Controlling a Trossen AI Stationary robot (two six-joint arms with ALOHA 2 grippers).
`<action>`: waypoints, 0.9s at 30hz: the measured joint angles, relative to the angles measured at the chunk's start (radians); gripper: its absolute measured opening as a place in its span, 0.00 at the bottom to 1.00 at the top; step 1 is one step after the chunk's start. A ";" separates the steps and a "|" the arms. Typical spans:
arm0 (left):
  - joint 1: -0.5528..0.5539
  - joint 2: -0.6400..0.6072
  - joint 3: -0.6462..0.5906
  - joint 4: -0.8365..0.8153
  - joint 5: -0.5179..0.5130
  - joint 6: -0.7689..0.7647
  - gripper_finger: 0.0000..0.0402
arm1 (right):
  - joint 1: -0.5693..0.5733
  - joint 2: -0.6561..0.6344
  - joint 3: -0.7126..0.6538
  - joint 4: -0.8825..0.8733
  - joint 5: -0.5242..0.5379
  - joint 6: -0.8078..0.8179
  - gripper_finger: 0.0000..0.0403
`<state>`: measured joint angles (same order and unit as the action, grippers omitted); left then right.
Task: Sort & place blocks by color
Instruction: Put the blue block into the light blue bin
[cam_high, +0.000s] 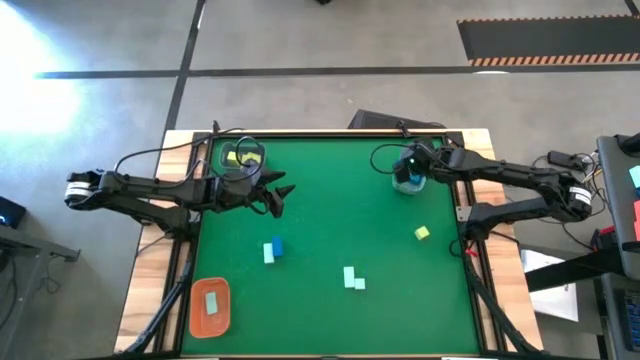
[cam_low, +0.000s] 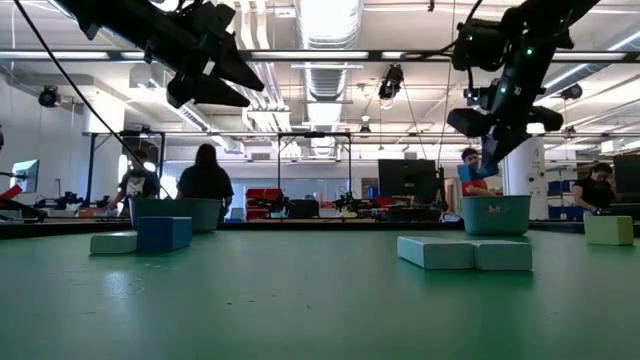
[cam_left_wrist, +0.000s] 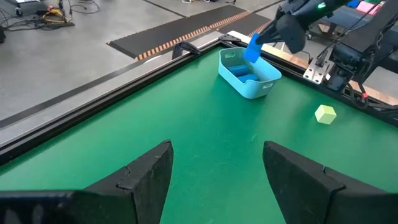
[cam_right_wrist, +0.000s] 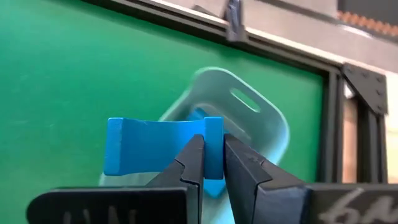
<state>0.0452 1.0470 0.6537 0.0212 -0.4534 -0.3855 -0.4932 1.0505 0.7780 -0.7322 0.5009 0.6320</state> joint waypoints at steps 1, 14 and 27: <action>0.000 0.000 0.000 0.000 0.000 0.000 0.58 | -0.009 0.004 0.000 -0.012 0.003 0.012 0.08; 0.000 0.000 -0.004 0.001 0.000 0.000 0.58 | -0.031 0.106 -0.004 -0.032 0.026 0.097 0.08; 0.000 0.000 -0.003 0.001 0.000 0.000 0.58 | -0.031 0.229 -0.004 -0.032 0.099 0.104 0.08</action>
<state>0.0452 1.0470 0.6505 0.0223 -0.4538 -0.3851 -0.5243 1.2799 0.7742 -0.7639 0.6000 0.7363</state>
